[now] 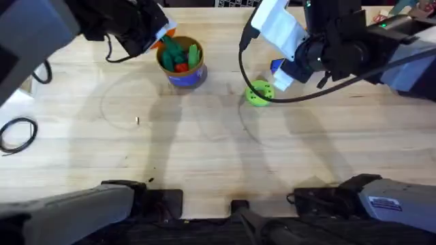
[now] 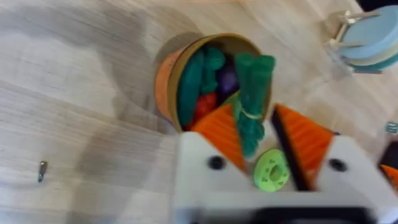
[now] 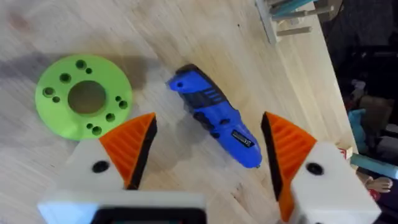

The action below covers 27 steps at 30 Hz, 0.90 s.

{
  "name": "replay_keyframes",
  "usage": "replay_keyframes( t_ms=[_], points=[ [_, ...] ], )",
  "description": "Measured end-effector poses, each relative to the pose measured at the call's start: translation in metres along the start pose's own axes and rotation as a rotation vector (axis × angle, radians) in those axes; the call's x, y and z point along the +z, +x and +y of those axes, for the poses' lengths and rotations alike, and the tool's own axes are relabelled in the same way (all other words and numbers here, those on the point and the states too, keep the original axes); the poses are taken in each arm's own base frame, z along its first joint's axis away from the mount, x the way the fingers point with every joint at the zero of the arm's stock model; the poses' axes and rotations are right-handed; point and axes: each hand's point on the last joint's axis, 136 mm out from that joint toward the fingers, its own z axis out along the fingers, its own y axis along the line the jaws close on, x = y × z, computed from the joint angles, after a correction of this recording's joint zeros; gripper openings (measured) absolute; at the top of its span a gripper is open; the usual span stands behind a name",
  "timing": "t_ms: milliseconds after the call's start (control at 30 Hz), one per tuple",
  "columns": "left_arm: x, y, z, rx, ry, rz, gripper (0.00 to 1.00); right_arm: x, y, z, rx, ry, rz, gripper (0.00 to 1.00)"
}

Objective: Pick up the gripper from the table and insert it into the empty holder that is missing its gripper. Then pick up a screw, insert it into the mounting hole, and use the screwdriver to tighten it. Finally, clean up the table by picking up the vegetable and placing it into the bucket.

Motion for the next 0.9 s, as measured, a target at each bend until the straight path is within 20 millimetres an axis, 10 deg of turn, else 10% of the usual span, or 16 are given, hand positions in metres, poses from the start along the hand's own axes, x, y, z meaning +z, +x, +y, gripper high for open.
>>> replay_keyframes(
  t_ms=[167,400,600,900],
  points=[
    [0.028,0.009,0.012,-0.002,-0.052,0.068,0.956,0.0,0.0,0.0,0.001,0.001,-0.001,0.988],
    [0.02,0.015,-0.004,0.065,0.029,0.114,0.988,-0.006,-0.004,-0.005,0.107,0.013,-0.017,0.989],
    [-0.037,0.015,-0.036,0.318,0.162,0.091,0.988,-0.06,-0.021,-0.04,0.336,0.084,-0.141,0.99],
    [-0.114,0.093,0.0,0.874,0.222,0.29,0.988,-0.129,-0.004,-0.052,0.508,0.113,-0.225,0.989]
  ],
)
